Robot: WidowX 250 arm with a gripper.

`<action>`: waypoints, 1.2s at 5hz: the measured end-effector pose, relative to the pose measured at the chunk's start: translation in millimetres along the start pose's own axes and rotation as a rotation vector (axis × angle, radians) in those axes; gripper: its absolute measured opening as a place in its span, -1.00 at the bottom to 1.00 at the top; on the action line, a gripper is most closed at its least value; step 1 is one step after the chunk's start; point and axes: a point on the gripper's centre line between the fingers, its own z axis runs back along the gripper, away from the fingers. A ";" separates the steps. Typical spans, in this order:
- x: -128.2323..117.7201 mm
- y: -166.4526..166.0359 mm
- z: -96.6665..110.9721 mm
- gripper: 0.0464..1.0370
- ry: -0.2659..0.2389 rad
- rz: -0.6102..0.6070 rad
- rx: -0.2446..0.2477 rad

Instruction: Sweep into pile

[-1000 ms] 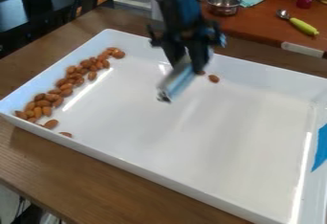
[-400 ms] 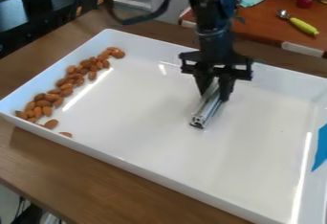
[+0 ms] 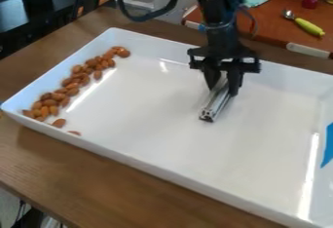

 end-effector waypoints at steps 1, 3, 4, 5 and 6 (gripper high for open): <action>0.1 17.8 3.4 -0.33 0.020 0.023 -0.015; 1.6 69.9 13.8 -0.33 0.033 0.061 -0.029; 4.4 95.5 20.1 -0.33 0.014 0.121 -0.024; 6.1 104.5 21.5 -0.33 -0.001 0.200 0.007; 14.2 126.3 29.2 -0.33 -0.057 0.356 0.072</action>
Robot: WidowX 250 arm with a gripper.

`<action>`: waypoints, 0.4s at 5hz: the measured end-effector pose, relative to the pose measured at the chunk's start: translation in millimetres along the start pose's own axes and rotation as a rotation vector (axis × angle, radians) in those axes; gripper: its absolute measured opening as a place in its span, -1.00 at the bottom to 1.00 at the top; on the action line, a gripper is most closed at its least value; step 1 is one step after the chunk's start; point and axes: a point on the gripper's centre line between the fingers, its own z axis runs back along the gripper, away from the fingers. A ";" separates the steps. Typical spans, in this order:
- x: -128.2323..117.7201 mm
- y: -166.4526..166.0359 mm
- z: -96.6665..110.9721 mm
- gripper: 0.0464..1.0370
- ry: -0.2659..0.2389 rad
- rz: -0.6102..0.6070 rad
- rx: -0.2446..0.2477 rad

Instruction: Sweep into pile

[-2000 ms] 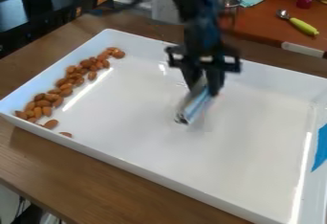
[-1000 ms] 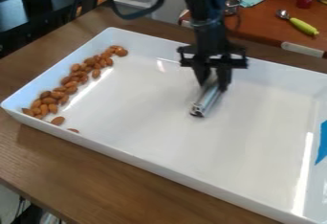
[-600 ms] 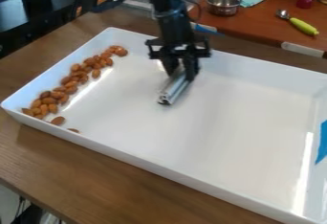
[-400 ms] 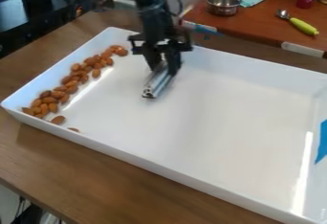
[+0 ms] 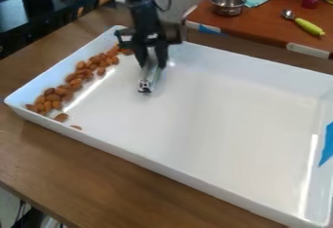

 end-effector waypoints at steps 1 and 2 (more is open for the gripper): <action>10.8 17.4 2.0 -0.33 -0.054 0.161 0.033; 8.2 24.2 0.4 -0.33 -0.067 0.252 0.038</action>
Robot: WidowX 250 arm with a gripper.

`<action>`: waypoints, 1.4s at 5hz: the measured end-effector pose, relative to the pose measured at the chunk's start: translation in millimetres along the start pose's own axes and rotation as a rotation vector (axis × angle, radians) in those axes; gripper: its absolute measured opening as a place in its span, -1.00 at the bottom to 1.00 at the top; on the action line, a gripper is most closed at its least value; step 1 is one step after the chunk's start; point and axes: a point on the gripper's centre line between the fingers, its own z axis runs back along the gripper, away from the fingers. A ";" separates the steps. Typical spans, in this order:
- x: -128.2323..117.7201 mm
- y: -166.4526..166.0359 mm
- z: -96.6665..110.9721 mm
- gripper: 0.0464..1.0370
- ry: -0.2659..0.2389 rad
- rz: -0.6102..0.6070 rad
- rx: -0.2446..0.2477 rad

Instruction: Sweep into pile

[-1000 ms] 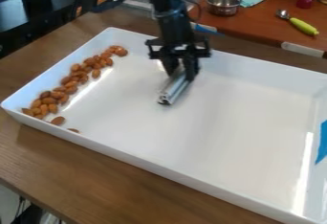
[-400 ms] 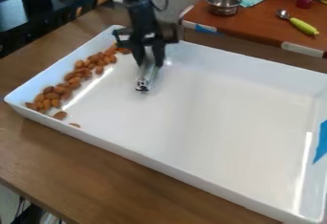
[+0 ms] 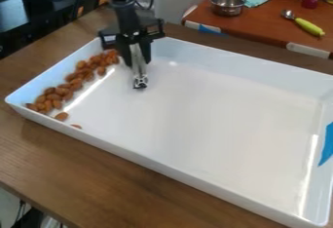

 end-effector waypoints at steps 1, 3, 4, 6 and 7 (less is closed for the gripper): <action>-6.3 18.9 5.5 -0.33 0.018 0.097 0.004; -34.1 52.5 15.0 -0.33 0.031 0.165 0.011; -42.1 71.3 17.2 -0.33 0.009 0.129 0.009; -52.6 84.0 26.9 -0.33 0.066 0.138 -0.027; -55.6 75.3 45.0 -0.33 0.141 0.189 -0.094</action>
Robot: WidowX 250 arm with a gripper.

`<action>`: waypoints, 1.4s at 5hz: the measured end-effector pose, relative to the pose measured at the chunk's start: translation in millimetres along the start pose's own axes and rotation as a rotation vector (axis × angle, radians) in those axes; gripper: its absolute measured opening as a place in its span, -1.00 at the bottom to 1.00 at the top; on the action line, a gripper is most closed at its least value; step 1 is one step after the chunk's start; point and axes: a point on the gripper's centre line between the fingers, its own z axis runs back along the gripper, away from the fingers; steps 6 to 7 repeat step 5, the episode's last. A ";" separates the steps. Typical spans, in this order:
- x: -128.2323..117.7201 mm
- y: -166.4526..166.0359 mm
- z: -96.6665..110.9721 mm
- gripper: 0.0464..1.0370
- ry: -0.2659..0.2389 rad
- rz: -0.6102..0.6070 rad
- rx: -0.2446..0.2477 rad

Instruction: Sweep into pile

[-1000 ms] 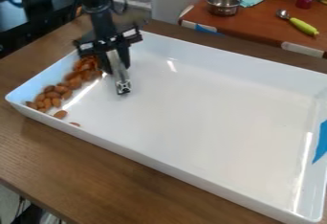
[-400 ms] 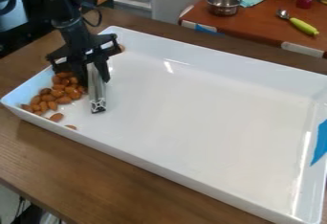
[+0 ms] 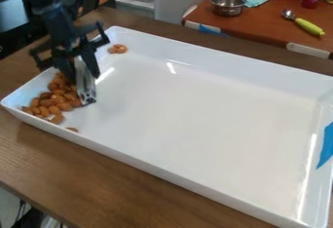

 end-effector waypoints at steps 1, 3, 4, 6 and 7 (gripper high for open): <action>-6.0 -33.8 28.0 -0.33 0.036 -0.071 -0.098; -72.3 -113.1 34.0 -0.33 0.027 -0.342 -0.110; -114.9 -145.3 21.3 -0.33 0.019 -0.432 -0.092; -147.4 -169.2 7.7 -0.33 -0.003 -0.470 -0.086; -147.4 -169.2 7.7 -0.33 -0.003 -0.470 -0.086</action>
